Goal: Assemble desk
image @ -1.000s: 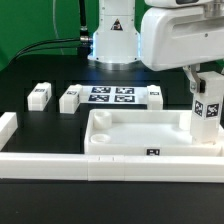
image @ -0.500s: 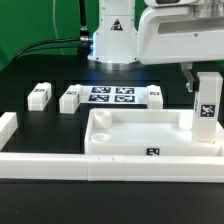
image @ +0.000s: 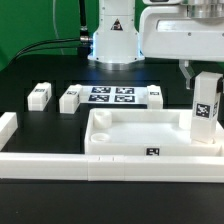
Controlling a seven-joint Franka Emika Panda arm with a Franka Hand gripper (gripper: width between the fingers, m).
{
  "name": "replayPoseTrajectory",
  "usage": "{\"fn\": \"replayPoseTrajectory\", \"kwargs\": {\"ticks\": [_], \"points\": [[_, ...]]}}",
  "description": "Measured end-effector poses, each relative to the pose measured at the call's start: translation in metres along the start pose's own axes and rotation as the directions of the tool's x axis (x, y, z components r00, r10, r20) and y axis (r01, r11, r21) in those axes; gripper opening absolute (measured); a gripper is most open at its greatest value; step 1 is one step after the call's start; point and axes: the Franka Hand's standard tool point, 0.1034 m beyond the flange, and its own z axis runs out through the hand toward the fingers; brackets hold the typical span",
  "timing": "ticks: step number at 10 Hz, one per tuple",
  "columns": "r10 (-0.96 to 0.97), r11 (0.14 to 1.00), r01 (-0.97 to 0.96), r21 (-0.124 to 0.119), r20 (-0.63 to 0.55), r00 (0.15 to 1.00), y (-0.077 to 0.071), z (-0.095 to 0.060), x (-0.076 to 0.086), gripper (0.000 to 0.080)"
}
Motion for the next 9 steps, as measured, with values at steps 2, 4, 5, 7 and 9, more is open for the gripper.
{"fn": "replayPoseTrajectory", "kwargs": {"ticks": [2,4,5,7,9], "points": [[0.198,0.980,-0.199,0.014,0.008,0.980,0.0022,0.0002,0.0003,0.0291],[0.488,0.872,-0.489,0.032,0.022,0.872,0.0039,0.0011,-0.0022,0.0291],[0.610,0.790,-0.612,0.039,0.042,0.791,0.0035,0.0019,-0.0042,0.0291],[0.799,0.592,-0.804,0.045,0.092,0.594,0.0001,0.0027,-0.0081,0.0291],[0.804,0.584,-0.810,0.044,0.100,0.586,-0.0006,0.0029,-0.0085,0.0295]]}}
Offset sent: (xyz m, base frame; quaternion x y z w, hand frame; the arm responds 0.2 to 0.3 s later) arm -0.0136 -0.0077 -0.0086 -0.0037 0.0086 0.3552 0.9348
